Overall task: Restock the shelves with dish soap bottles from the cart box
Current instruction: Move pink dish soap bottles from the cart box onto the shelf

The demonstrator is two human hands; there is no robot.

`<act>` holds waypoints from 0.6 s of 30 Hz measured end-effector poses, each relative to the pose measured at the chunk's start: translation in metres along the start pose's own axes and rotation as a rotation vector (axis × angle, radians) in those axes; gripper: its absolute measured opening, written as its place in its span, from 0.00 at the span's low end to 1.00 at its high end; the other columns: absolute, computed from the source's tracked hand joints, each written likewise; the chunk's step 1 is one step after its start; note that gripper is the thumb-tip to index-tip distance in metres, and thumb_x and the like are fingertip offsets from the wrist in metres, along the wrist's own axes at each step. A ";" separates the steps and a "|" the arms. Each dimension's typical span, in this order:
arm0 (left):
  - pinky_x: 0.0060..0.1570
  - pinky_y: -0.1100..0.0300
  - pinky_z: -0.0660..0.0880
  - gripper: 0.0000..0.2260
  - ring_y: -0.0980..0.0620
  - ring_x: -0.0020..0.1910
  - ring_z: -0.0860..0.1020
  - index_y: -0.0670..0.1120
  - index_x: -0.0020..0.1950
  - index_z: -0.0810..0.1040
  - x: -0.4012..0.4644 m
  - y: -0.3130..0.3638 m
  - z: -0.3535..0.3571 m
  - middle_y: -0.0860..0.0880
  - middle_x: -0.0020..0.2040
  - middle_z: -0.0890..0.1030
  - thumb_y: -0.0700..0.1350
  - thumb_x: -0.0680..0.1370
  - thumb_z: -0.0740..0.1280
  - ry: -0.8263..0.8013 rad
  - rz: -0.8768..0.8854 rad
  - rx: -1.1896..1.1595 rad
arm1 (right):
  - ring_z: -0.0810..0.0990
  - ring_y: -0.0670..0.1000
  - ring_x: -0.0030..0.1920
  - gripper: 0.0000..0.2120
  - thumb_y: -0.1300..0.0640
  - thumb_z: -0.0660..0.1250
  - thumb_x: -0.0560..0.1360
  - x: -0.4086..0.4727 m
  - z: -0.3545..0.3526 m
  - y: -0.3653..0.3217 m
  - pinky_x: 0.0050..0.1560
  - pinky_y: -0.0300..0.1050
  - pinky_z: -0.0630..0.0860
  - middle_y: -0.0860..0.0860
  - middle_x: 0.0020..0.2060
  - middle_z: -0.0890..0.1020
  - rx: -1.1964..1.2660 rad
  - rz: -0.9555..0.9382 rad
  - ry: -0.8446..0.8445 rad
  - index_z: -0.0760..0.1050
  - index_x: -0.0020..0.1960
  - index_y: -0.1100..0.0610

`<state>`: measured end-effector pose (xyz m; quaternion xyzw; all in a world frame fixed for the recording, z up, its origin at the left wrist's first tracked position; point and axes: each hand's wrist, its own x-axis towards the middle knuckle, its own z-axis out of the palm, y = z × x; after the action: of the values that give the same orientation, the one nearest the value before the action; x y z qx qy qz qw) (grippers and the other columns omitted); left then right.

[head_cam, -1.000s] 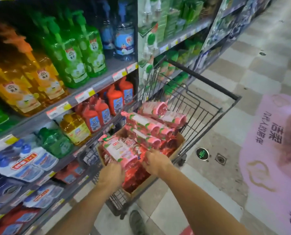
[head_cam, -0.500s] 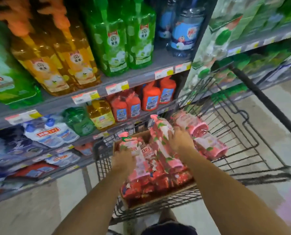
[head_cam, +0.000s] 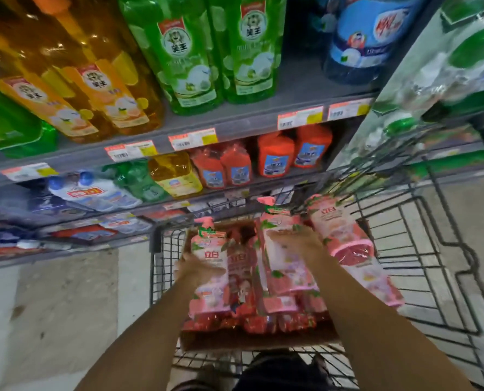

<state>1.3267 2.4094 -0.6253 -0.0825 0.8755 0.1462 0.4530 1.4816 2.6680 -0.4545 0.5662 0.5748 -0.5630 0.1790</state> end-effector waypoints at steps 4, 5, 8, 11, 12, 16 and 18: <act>0.54 0.52 0.81 0.49 0.44 0.57 0.81 0.43 0.65 0.74 -0.060 0.024 -0.027 0.40 0.61 0.80 0.60 0.49 0.85 -0.113 -0.008 -0.027 | 0.85 0.52 0.46 0.56 0.37 0.85 0.50 0.010 0.020 0.007 0.41 0.49 0.85 0.53 0.55 0.83 0.121 0.063 -0.052 0.67 0.67 0.63; 0.55 0.50 0.80 0.44 0.45 0.57 0.82 0.42 0.63 0.75 -0.093 0.038 -0.035 0.41 0.61 0.81 0.55 0.52 0.86 -0.114 0.011 -0.094 | 0.85 0.52 0.44 0.60 0.38 0.85 0.51 0.013 0.024 0.011 0.43 0.52 0.85 0.54 0.56 0.82 0.131 0.029 -0.066 0.60 0.71 0.61; 0.53 0.55 0.80 0.39 0.50 0.58 0.79 0.45 0.66 0.69 -0.117 0.043 -0.036 0.50 0.56 0.80 0.36 0.58 0.83 -0.098 0.042 -0.294 | 0.85 0.51 0.42 0.73 0.37 0.85 0.48 0.010 0.031 0.006 0.47 0.53 0.85 0.57 0.66 0.77 0.114 0.015 -0.081 0.44 0.78 0.57; 0.46 0.62 0.81 0.38 0.48 0.61 0.78 0.46 0.64 0.67 -0.117 0.034 -0.031 0.54 0.51 0.77 0.35 0.60 0.83 -0.066 0.032 -0.351 | 0.83 0.54 0.53 0.71 0.41 0.83 0.59 0.015 0.029 0.013 0.56 0.52 0.81 0.61 0.76 0.64 0.107 -0.015 -0.089 0.34 0.79 0.57; 0.44 0.63 0.80 0.40 0.48 0.59 0.79 0.46 0.64 0.68 -0.118 0.030 -0.031 0.53 0.51 0.78 0.37 0.58 0.84 -0.060 0.054 -0.351 | 0.83 0.55 0.55 0.68 0.41 0.82 0.60 0.016 0.028 0.018 0.55 0.53 0.82 0.60 0.75 0.65 0.110 -0.014 -0.092 0.36 0.79 0.56; 0.39 0.64 0.80 0.40 0.53 0.50 0.84 0.46 0.66 0.71 -0.120 0.016 -0.032 0.50 0.51 0.84 0.38 0.57 0.84 -0.101 0.175 -0.376 | 0.85 0.47 0.42 0.52 0.38 0.82 0.58 0.010 0.023 0.031 0.35 0.47 0.84 0.49 0.55 0.81 0.078 -0.098 -0.116 0.62 0.71 0.58; 0.37 0.63 0.81 0.33 0.56 0.43 0.85 0.46 0.64 0.73 -0.134 0.013 -0.030 0.50 0.48 0.86 0.36 0.62 0.82 -0.090 0.227 -0.427 | 0.86 0.47 0.44 0.51 0.37 0.83 0.53 0.008 0.026 0.041 0.35 0.50 0.84 0.48 0.53 0.84 0.107 -0.119 -0.121 0.68 0.69 0.53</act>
<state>1.3772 2.4136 -0.4965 -0.0708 0.8074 0.3814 0.4446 1.5028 2.6383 -0.4870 0.5048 0.5647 -0.6357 0.1491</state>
